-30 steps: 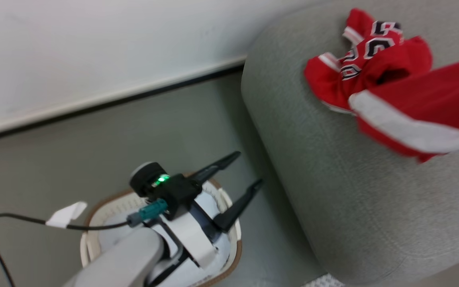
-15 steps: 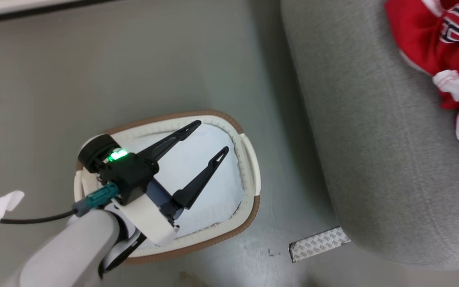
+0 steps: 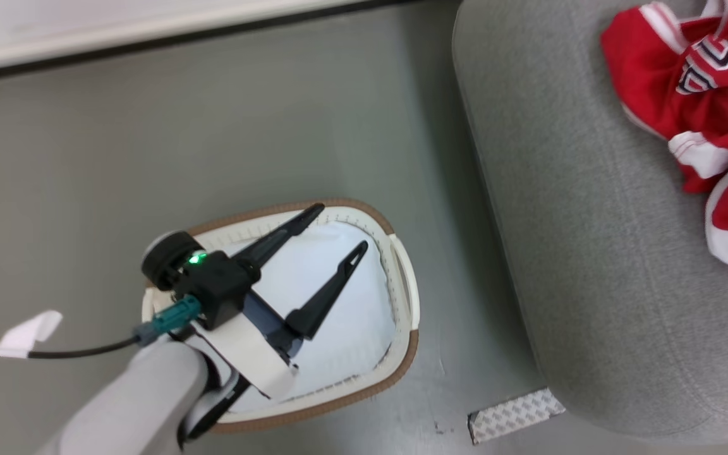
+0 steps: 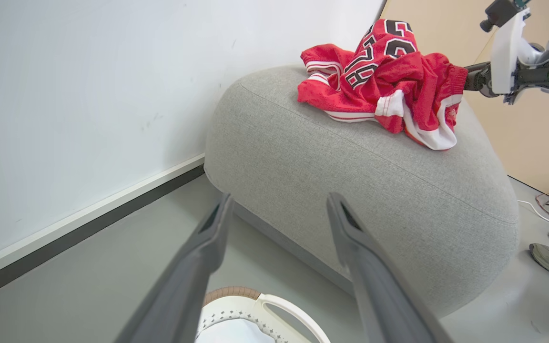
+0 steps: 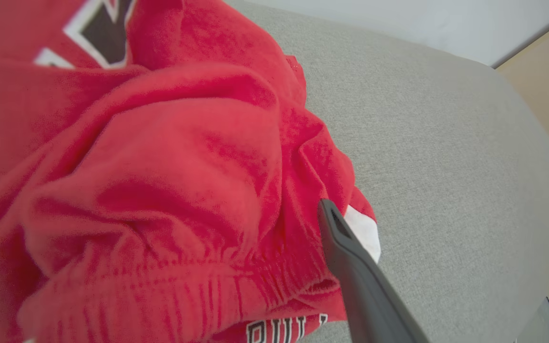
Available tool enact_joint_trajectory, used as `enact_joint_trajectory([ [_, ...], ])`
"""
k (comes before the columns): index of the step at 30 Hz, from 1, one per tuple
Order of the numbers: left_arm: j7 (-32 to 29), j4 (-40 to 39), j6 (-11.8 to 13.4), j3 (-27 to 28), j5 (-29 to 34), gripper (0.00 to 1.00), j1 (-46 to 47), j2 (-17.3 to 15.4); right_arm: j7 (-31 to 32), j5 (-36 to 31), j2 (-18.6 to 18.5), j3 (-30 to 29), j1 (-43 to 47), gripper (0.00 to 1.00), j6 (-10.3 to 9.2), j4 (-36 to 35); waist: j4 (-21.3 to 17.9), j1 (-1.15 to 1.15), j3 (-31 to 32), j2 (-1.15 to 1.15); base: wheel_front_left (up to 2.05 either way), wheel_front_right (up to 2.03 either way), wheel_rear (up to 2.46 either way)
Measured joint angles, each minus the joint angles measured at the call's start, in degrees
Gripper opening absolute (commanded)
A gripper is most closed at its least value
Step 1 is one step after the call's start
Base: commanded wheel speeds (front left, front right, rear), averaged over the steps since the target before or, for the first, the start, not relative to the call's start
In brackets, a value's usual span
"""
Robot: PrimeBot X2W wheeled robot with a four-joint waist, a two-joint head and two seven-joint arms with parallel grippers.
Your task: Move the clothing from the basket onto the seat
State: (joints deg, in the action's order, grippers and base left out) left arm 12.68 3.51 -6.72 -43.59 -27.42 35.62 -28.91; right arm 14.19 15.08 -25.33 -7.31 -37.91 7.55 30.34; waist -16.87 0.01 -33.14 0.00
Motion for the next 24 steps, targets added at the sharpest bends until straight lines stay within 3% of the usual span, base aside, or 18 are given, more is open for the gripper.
enact_joint_trajectory([
  [5, 1.1, 3.7, 0.5, -0.6, -1.5, 1.0, -2.0, 3.2, 5.8, 3.2, -3.0, 5.3, 3.4, 1.0, 0.0, -1.7, -0.1, -0.01, 5.5, 0.0, 0.0, 0.0, 0.0],
  [8, 1.6, 6.2, 0.8, -0.7, -2.3, 1.0, -3.5, 5.0, 10.0, 5.7, -7.4, 8.1, 6.8, 1.0, 0.0, -4.2, -0.2, -0.01, 9.5, 0.0, 0.0, 0.0, 0.0],
  [15, 2.3, 10.4, 1.8, 1.0, -3.9, 1.0, -7.2, 9.0, 15.0, 11.4, -15.1, 8.8, 14.1, 1.0, 0.0, -14.8, 0.2, -0.03, 19.7, 0.0, 0.0, 0.0, 0.0],
  [19, 2.4, 11.1, 3.2, 4.2, -5.0, 1.0, -9.4, 10.5, 15.5, 13.5, -15.9, 7.8, 16.2, 1.0, 0.0, -22.3, 1.0, -0.03, 25.3, 0.0, 0.0, 0.0, 0.0],
  [24, 2.4, 10.5, 4.8, 10.6, -5.0, 1.0, -11.3, 10.3, 12.8, 14.5, -11.7, 6.0, 17.6, 1.0, 0.0, -28.7, 3.3, -0.04, 30.4, 0.0, 0.0, 0.0, 0.0],
])
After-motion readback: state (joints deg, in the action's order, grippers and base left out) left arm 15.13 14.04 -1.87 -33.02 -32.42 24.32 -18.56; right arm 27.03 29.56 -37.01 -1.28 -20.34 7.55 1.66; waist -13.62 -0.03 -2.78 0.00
